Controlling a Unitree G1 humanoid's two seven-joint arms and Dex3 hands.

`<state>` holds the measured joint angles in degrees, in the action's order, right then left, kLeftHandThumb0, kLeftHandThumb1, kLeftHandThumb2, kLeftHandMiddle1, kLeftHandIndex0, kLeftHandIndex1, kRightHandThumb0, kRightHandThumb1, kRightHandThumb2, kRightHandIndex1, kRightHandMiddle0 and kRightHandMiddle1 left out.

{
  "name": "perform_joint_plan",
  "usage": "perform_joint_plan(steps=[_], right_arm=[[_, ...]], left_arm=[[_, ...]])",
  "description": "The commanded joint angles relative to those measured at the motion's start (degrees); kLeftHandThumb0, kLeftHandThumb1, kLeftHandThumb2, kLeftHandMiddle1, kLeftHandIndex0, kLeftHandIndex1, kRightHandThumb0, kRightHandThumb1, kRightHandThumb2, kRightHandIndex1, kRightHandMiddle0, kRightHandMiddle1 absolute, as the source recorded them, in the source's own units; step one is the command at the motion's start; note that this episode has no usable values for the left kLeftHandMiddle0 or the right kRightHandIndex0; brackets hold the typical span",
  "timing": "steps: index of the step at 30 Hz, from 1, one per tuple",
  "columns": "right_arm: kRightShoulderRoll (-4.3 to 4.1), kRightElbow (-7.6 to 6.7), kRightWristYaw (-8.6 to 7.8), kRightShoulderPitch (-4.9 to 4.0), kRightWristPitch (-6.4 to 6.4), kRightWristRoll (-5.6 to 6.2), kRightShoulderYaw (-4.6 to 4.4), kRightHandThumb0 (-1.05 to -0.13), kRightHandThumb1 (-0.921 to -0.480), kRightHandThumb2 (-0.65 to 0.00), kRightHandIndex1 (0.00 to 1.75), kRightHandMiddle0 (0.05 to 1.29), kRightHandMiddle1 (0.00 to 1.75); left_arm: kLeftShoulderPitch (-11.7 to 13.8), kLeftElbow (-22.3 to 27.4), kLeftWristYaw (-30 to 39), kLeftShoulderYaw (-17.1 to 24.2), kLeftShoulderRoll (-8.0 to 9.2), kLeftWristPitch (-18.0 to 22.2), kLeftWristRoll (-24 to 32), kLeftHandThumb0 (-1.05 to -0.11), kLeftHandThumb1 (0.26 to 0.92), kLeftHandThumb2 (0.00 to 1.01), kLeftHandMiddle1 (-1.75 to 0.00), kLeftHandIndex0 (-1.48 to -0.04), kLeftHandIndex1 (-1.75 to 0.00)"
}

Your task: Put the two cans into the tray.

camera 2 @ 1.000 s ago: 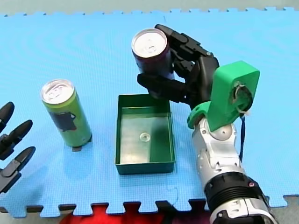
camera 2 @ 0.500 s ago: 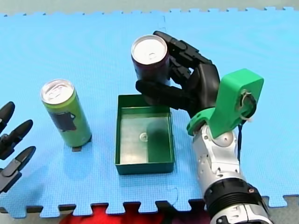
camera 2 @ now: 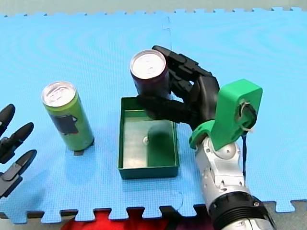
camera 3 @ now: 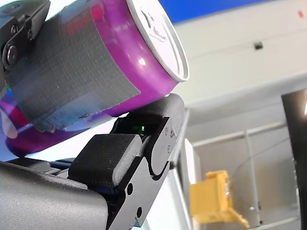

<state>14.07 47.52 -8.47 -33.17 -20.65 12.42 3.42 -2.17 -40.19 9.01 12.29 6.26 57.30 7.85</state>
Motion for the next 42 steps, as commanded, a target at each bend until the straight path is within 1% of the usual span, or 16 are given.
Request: perform_joint_plan(steps=[1,4,8,9,11,12,14,17,22,25,27,29,32,35,39,42], right_arm=[[3.93,-1.63,0.32,0.56,1.20,0.68,-0.27,-0.348,-0.784,-0.001,0.00,1.24,0.00],[3.92,-1.79,0.31,0.89,2.28,0.81,-0.48,-0.348,-0.784,-0.001,0.00,1.24,0.00],[3.92,-1.33,0.19,1.19,2.55,0.96,-0.56,-0.343,-0.784,0.000,0.00,1.24,0.00],[3.91,-0.79,0.10,1.06,2.51,1.07,-0.46,-0.342,-0.783,0.000,0.00,1.24,0.00],[3.84,0.92,-0.13,0.41,2.76,1.38,-0.13,-0.339,-0.783,0.000,0.00,1.24,0.00],[3.74,1.70,-0.14,0.02,3.25,1.50,0.02,-0.338,-0.783,0.000,0.00,1.24,0.00],[3.55,2.61,0.02,-0.57,4.16,1.61,0.18,-0.335,-0.783,0.000,0.00,1.24,0.00],[3.43,3.13,0.31,-1.12,4.97,1.56,0.42,-0.331,-0.781,0.000,0.00,1.24,0.00],[3.60,3.36,0.08,-1.58,5.58,1.90,0.93,-0.328,-0.778,0.000,0.00,1.25,0.00],[3.75,3.53,-0.61,-1.82,6.55,2.82,1.48,-0.327,-0.776,0.000,0.00,1.25,0.00],[3.82,4.05,-1.98,-2.05,7.32,4.14,2.20,-0.326,-0.775,0.000,0.00,1.25,0.00],[3.73,5.14,-3.57,-2.44,7.83,5.43,3.07,-0.325,-0.774,0.000,0.00,1.25,0.00],[3.50,6.82,-5.17,-3.07,7.83,6.34,3.93,-0.322,-0.774,0.000,0.00,1.24,0.00],[3.26,8.42,-6.32,-3.88,7.41,6.72,4.63,-0.320,-0.774,0.000,0.00,1.24,0.00],[2.95,10.15,-7.50,-4.75,6.41,6.58,5.24,-0.318,-0.774,0.000,0.00,1.24,0.00],[2.90,11.17,-8.05,-5.06,5.47,6.38,5.63,-0.317,-0.773,0.000,0.00,1.24,0.00]], left_arm=[[-0.03,0.10,0.00,0.15,0.35,0.68,-0.03,-1.048,0.921,0.12,0.00,-0.45,0.00],[-0.05,0.04,0.12,0.13,0.46,0.84,-0.04,-1.048,0.921,0.12,0.00,-0.45,0.00],[-0.11,-0.12,0.37,0.13,0.62,0.99,0.03,-1.048,0.921,0.12,0.00,-0.45,0.00],[-0.11,-0.12,0.43,0.12,0.63,1.03,0.07,-1.048,0.921,0.12,0.00,-0.45,0.00],[-0.05,-0.05,0.48,0.11,0.62,1.11,0.07,-1.048,0.921,0.12,0.00,-0.44,0.00],[0.00,0.03,0.48,0.10,0.61,1.14,0.05,-1.048,0.921,0.12,0.00,-0.44,0.00],[0.10,0.16,0.49,0.10,0.61,1.15,0.05,-1.048,0.921,0.12,0.00,-0.44,0.00],[0.22,0.41,0.55,0.10,0.66,1.13,0.11,-1.048,0.921,0.13,0.00,-0.44,0.00],[0.35,0.80,0.49,0.10,0.63,0.96,0.08,-1.048,0.921,0.13,0.00,-0.44,0.00],[0.45,0.99,0.40,0.11,0.60,0.91,0.02,-1.048,0.921,0.13,0.00,-0.44,0.00],[0.58,1.14,0.36,0.13,0.59,0.86,0.04,-1.048,0.921,0.13,0.00,-0.44,0.00],[0.69,1.28,0.32,0.17,0.58,0.77,0.08,-1.048,0.921,0.13,0.00,-0.44,0.00],[0.83,1.34,0.32,0.25,0.59,0.55,0.26,-1.048,0.921,0.13,0.00,-0.44,0.00],[1.00,1.56,0.42,0.23,0.58,0.28,0.47,-1.048,0.921,0.14,0.00,-0.44,0.00],[1.18,1.90,0.42,0.22,0.56,0.13,0.48,-1.048,0.921,0.14,0.00,-0.44,0.00],[1.30,2.05,0.38,0.24,0.55,0.09,0.45,-1.048,0.921,0.14,0.00,-0.44,0.00]])
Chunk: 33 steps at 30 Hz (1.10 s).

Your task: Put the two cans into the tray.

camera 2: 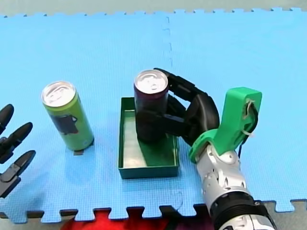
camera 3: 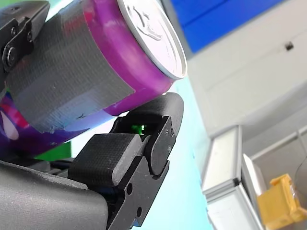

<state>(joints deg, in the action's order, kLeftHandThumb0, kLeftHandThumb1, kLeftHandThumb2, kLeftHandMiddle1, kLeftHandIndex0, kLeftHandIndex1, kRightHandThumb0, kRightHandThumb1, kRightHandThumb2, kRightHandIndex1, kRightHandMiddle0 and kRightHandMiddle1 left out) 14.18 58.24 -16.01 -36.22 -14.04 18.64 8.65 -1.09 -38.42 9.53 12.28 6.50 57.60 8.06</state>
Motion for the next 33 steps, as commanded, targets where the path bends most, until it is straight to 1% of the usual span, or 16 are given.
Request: perform_joint_plan(steps=[1,7,11,14,16,18,21,22,24,26,27,28,29,31,33], right_arm=[[2.81,0.74,-0.67,-2.08,-1.43,0.13,0.55,-0.317,-0.773,0.000,0.00,1.24,0.00],[2.81,2.60,-2.14,-2.59,-3.18,0.16,1.45,-0.317,-0.773,0.000,0.00,1.24,0.00],[2.80,3.35,-2.61,-2.83,-4.60,-0.24,1.75,-0.318,-0.774,-0.001,0.00,1.24,0.00],[2.88,3.81,-3.01,-2.81,-6.47,-0.76,1.80,-0.318,-0.776,-0.001,0.00,1.24,0.00],[2.99,3.96,-3.56,-2.71,-7.75,-0.86,1.90,-0.319,-0.777,-0.001,0.00,1.24,0.00],[3.02,4.11,-3.94,-2.65,-8.70,-0.95,1.97,-0.320,-0.779,-0.002,0.00,1.24,0.00],[2.91,4.26,-4.12,-2.55,-10.13,-1.48,1.78,-0.322,-0.781,-0.002,0.00,1.24,0.00],[2.84,4.31,-3.86,-2.49,-10.75,-1.93,1.54,-0.323,-0.781,-0.002,0.00,1.24,0.00],[2.70,4.43,-2.83,-2.35,-12.32,-3.24,0.92,-0.324,-0.782,-0.002,0.00,1.24,0.00],[2.50,4.60,-1.34,-2.24,-13.94,-4.88,0.20,-0.324,-0.783,-0.002,0.00,1.24,0.00],[2.35,4.71,-0.41,-2.23,-14.79,-5.85,-0.24,-0.324,-0.783,-0.001,0.00,1.24,0.00],[2.11,4.80,0.79,-2.23,-15.68,-7.08,-0.83,-0.325,-0.783,-0.001,0.00,1.24,0.00],[1.93,4.86,1.76,-2.25,-16.35,-8.06,-1.28,-0.325,-0.783,-0.001,0.00,1.24,0.00],[1.38,4.78,4.32,-2.28,-17.90,-10.56,-2.42,-0.327,-0.783,-0.001,0.00,1.24,0.00],[0.93,4.68,6.30,-2.30,-19.38,-12.50,-3.25,-0.327,-0.782,0.000,0.00,1.24,0.00]], left_arm=[[0.28,0.37,-0.16,0.26,0.31,-0.23,0.23,-1.048,0.921,0.14,0.00,-0.44,0.00],[0.80,1.21,-0.40,0.28,0.34,-0.60,0.03,-1.048,0.921,0.15,0.00,-0.44,0.00],[1.38,2.22,-0.54,0.28,0.35,-1.03,0.09,-1.048,0.921,0.15,0.00,-0.44,0.00],[1.87,3.20,-0.82,0.22,0.21,-1.56,-0.07,-1.048,0.921,0.15,0.00,-0.44,0.00],[2.32,4.06,-1.03,0.12,0.07,-1.90,-0.25,-1.048,0.921,0.15,0.00,-0.44,0.00],[2.73,4.87,-1.20,0.02,-0.05,-2.19,-0.43,-1.048,0.921,0.15,0.00,-0.44,0.00],[3.35,6.28,-1.59,-0.12,-0.22,-2.85,-0.76,-1.048,0.921,0.15,0.00,-0.44,0.00],[3.52,6.74,-1.76,-0.15,-0.27,-3.19,-0.88,-1.048,0.921,0.16,0.00,-0.44,0.00],[3.80,7.52,-2.05,-0.20,-0.37,-3.89,-1.07,-1.048,0.921,0.16,0.00,-0.44,0.00],[4.01,8.08,-2.24,-0.28,-0.46,-4.37,-1.18,-1.048,0.921,0.16,0.00,-0.44,0.00],[4.09,8.28,-2.32,-0.31,-0.49,-4.56,-1.24,-1.048,0.921,0.16,0.00,-0.44,0.00],[4.13,8.42,-2.40,-0.35,-0.51,-4.71,-1.32,-1.048,0.921,0.16,0.00,-0.44,0.00],[4.16,8.56,-2.47,-0.38,-0.52,-4.84,-1.38,-1.048,0.921,0.16,0.00,-0.44,0.00],[4.24,8.71,-2.59,-0.42,-0.53,-4.97,-1.46,-1.048,0.921,0.16,0.00,-0.44,0.00],[4.36,8.92,-2.68,-0.46,-0.55,-5.06,-1.50,-1.048,0.921,0.16,0.00,-0.44,0.00]])
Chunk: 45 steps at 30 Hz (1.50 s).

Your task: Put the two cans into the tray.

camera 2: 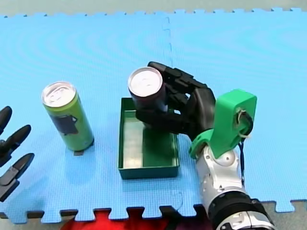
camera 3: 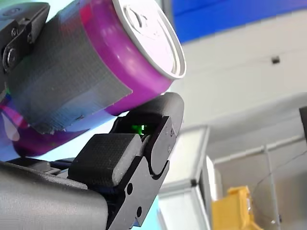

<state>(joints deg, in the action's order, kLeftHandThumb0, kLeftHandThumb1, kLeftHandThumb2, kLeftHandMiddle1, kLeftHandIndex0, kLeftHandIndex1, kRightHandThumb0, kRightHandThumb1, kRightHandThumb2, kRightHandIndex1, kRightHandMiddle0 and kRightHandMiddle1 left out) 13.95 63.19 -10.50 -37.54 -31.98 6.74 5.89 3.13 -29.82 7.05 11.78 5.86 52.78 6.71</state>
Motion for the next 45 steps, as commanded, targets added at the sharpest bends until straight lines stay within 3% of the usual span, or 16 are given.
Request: perform_joint_plan(steps=[1,3,6,15,19,22,25,30,35,39,45], right_arm=[[1.00,-0.23,1.53,-1.01,-2.21,-1.36,-0.80,-0.327,-0.782,0.000,0.00,1.24,0.00],[0.72,0.03,2.67,-1.06,-3.93,-2.56,-1.28,-0.327,-0.780,0.000,0.00,1.24,0.00],[0.57,0.52,3.19,-1.05,-5.67,-3.23,-1.48,-0.326,-0.777,0.000,0.00,1.24,0.00],[0.72,0.94,2.68,-0.74,-6.06,-2.89,-1.29,-0.328,-0.771,0.000,0.00,1.24,0.00],[1.06,1.02,2.23,-0.45,-4.82,-1.91,-0.67,-0.329,-0.770,0.000,0.00,1.25,0.00],[1.50,0.81,1.58,-0.24,-2.59,-0.32,0.24,-0.330,-0.770,0.000,0.00,1.25,0.00],[1.78,0.66,-0.16,-0.10,-0.09,1.86,1.37,-0.330,-0.772,-0.001,0.00,1.25,0.00],[1.82,0.98,-3.76,-0.39,1.96,4.75,3.06,-0.331,-0.775,-0.002,0.00,1.25,0.00],[2.34,0.83,-7.28,-0.97,5.13,8.47,5.35,-0.330,-0.780,-0.003,0.00,1.24,0.00],[2.20,0.60,-7.22,-1.02,5.71,8.51,5.36,-0.328,-0.783,-0.002,0.00,1.24,0.00],[2.00,0.53,-6.38,-0.95,5.04,7.54,4.87,-0.324,-0.785,-0.002,0.00,1.24,0.00]], left_arm=[[0.20,0.42,-0.23,0.03,0.09,-0.30,-0.15,-1.048,0.921,0.16,0.00,-0.44,0.00],[0.29,0.60,-0.26,0.00,0.07,-0.41,-0.12,-1.048,0.921,0.16,0.00,-0.44,0.00],[0.48,0.96,-0.32,-0.05,0.00,-0.50,-0.17,-1.048,0.921,0.17,0.00,-0.44,0.00],[0.75,1.16,-0.32,0.00,-0.08,-0.58,0.08,-1.048,0.921,0.17,0.00,-0.44,0.00],[0.61,0.68,-0.14,0.13,0.02,-0.29,0.34,-1.048,0.921,0.18,0.00,-0.44,0.00],[0.53,0.56,-0.01,0.18,0.12,-0.08,0.39,-1.048,0.921,0.18,0.00,-0.44,0.00],[0.62,0.71,0.07,0.24,0.21,0.12,0.36,-1.048,0.921,0.18,0.00,-0.44,0.00],[0.69,0.81,-0.11,0.25,0.16,0.31,0.04,-1.048,0.921,0.18,0.00,-0.44,0.00],[0.56,0.81,-0.24,0.29,0.36,0.33,-0.35,-1.048,0.921,0.18,0.00,-0.44,0.00],[0.55,0.74,-0.43,0.31,0.49,0.39,-0.70,-1.048,0.921,0.19,0.00,-0.44,0.00],[0.62,1.14,-0.65,0.25,0.40,0.10,-0.84,-1.048,0.921,0.19,0.00,-0.43,0.00]])
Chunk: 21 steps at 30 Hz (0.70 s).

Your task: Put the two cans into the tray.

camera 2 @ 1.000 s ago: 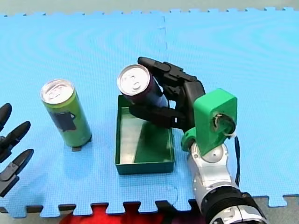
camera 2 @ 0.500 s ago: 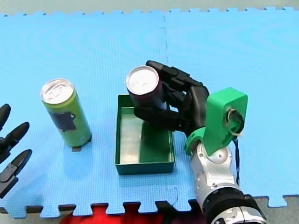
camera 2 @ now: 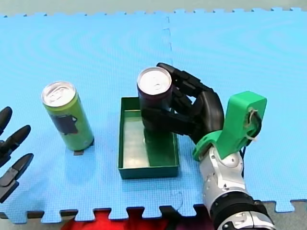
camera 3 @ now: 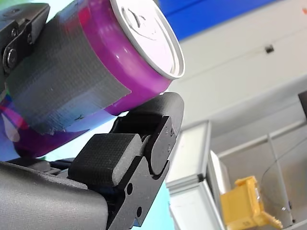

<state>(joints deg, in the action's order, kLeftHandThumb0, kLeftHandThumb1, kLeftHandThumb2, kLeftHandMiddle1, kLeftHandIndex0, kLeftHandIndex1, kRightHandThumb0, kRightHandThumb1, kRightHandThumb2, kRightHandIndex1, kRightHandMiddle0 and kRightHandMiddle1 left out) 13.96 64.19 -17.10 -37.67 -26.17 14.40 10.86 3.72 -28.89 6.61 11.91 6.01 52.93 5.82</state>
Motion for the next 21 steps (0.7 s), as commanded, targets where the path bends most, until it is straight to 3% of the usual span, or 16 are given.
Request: perform_joint_plan(steps=[1,5,15,21], right_arm=[[1.97,-0.57,0.49,-0.71,-1.03,-0.45,-0.28,-0.324,-0.785,-0.002,0.00,1.24,0.00],[1.89,-0.94,1.52,-0.27,-1.75,-1.67,-0.97,-0.324,-0.787,-0.001,0.00,1.24,0.00],[1.87,-0.94,2.46,0.23,-2.35,-2.62,-1.33,-0.322,-0.789,-0.001,0.00,1.24,0.00],[1.61,-0.79,4.87,0.63,-2.67,-4.72,-2.49,-0.321,-0.790,-0.001,0.00,1.24,0.00]], left_arm=[[0.15,0.41,-0.22,0.11,0.23,-0.12,0.07,-1.048,0.921,0.19,0.00,-0.43,0.00],[0.54,1.17,-0.30,0.04,0.08,-0.42,0.15,-1.048,0.921,0.19,0.00,-0.43,0.00],[0.74,2.04,-0.41,0.01,0.32,-0.78,-0.15,-1.048,0.921,0.20,0.00,-0.43,0.00],[0.51,1.75,-0.74,-0.06,0.12,-0.63,-0.46,-1.048,0.921,0.21,0.00,-0.43,0.00]])
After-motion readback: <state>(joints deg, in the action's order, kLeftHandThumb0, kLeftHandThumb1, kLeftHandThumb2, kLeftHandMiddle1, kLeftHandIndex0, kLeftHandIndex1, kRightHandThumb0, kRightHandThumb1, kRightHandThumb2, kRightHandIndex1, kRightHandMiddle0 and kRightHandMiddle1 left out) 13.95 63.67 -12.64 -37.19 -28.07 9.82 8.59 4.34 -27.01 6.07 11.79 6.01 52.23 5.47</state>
